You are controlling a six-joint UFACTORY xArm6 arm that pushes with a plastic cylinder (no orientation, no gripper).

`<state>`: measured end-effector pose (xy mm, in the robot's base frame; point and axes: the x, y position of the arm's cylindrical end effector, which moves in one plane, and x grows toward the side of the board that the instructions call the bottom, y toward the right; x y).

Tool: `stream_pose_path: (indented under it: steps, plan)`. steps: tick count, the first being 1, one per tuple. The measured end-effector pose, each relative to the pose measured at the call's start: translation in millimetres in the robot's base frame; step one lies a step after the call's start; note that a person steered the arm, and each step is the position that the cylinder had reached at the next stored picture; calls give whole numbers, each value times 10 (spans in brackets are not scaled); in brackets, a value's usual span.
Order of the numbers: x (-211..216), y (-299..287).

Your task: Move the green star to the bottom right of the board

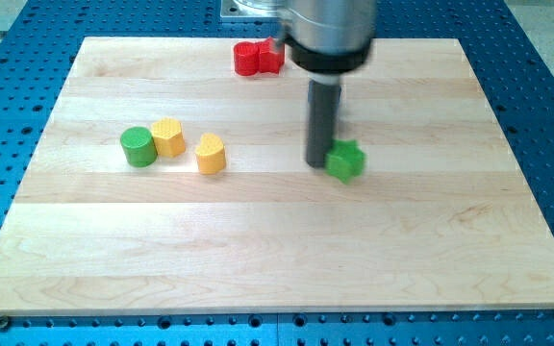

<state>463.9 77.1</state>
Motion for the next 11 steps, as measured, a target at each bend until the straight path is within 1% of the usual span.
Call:
stream_pose_path:
  steps: [1,2,3,5,6,7,8,9,10,11]
  plan:
    - [143,438]
    - [-61,580]
    - [-27,1088]
    - [723,1087]
    - [698,996]
    - [781,3]
    - [700,-1430]
    - [89,-2532]
    - [-541,-3057]
    - [-650,-2615]
